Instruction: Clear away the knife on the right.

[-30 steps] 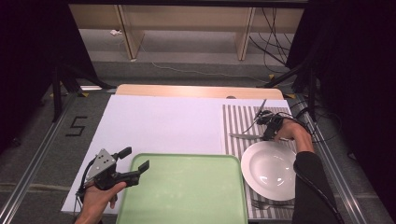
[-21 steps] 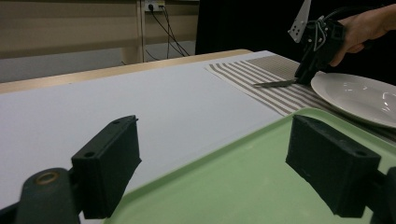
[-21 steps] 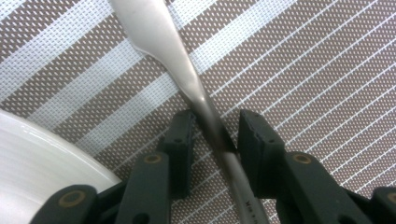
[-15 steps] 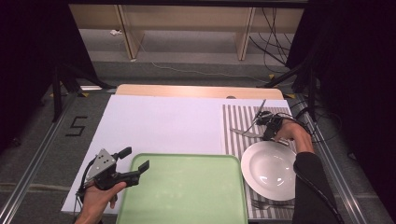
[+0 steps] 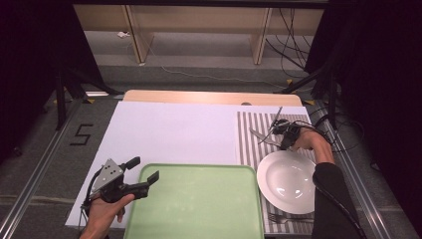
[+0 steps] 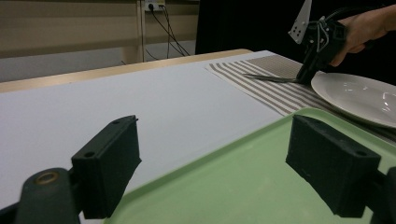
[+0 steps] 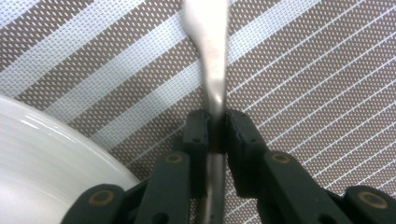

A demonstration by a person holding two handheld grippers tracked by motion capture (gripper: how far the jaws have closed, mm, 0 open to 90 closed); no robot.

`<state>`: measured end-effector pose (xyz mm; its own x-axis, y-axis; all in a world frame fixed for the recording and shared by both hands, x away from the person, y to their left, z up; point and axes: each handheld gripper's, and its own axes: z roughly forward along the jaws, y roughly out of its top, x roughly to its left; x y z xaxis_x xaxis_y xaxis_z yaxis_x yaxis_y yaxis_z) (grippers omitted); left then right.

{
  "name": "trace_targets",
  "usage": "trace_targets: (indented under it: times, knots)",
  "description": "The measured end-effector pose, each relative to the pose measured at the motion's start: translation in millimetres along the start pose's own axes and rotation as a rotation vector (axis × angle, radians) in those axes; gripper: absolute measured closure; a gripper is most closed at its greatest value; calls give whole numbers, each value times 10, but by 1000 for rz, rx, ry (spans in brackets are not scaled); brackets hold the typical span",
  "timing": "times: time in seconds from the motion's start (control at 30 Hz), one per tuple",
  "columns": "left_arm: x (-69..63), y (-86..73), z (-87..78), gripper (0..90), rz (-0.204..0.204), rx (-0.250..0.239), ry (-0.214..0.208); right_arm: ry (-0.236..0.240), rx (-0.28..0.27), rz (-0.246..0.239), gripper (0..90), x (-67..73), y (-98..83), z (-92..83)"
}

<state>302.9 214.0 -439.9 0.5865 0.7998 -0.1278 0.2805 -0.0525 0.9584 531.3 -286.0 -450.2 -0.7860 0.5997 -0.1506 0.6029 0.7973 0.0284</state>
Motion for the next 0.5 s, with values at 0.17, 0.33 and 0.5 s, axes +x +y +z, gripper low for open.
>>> trace_targets:
  times: [0.17,0.33,0.5]
  knots:
    - [3,0,1,164,-2,-2,0,-11,5,-4,802,10,3,-5]
    - [7,-2,5,164,-4,-3,0,-26,-1,-25,804,27,9,-2]
    - [10,-2,4,164,-5,-3,3,-51,6,-21,805,25,21,-11]
